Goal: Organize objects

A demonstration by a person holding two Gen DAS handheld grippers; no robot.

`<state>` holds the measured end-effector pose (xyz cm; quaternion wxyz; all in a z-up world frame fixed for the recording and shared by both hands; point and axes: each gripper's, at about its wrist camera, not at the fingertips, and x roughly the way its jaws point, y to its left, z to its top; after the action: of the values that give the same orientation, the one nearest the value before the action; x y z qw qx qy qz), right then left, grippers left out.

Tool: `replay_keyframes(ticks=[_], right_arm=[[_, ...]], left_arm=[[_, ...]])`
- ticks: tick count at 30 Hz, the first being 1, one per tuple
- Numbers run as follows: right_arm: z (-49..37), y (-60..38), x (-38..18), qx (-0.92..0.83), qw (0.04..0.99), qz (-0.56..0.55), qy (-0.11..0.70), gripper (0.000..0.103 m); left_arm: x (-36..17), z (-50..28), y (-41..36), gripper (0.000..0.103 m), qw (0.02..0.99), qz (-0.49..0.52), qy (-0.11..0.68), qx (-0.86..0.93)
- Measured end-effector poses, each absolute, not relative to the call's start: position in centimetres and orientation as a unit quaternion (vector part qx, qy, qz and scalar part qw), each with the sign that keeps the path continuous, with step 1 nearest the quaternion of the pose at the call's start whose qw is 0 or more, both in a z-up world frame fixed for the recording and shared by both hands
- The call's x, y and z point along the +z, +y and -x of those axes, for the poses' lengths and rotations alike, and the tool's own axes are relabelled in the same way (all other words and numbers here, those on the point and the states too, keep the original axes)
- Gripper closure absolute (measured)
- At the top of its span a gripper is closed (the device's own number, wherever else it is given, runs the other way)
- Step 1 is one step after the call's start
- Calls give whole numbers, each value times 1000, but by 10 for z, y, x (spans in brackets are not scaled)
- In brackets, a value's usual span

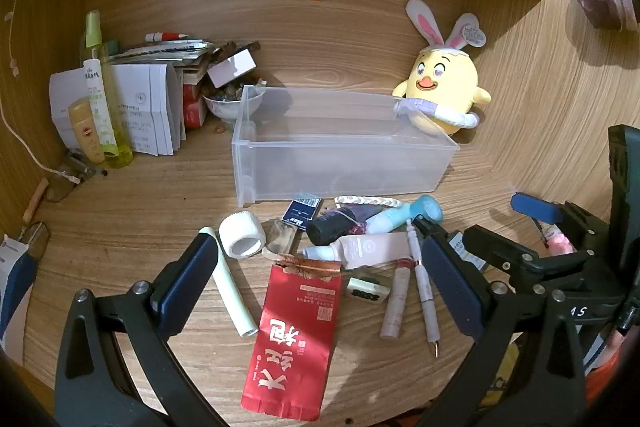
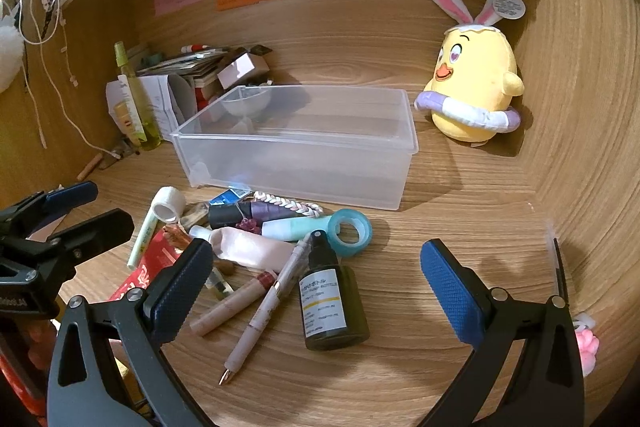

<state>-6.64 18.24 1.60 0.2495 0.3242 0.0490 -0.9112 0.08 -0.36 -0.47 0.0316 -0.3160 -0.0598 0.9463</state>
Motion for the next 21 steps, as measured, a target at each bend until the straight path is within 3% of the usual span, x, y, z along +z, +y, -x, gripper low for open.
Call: replay_keyframes(ticks=[21], right_arm=[[69, 181, 13, -908, 254, -331, 47, 0]], left_arm=[[-7, 1, -6, 0, 35, 326, -71, 942]])
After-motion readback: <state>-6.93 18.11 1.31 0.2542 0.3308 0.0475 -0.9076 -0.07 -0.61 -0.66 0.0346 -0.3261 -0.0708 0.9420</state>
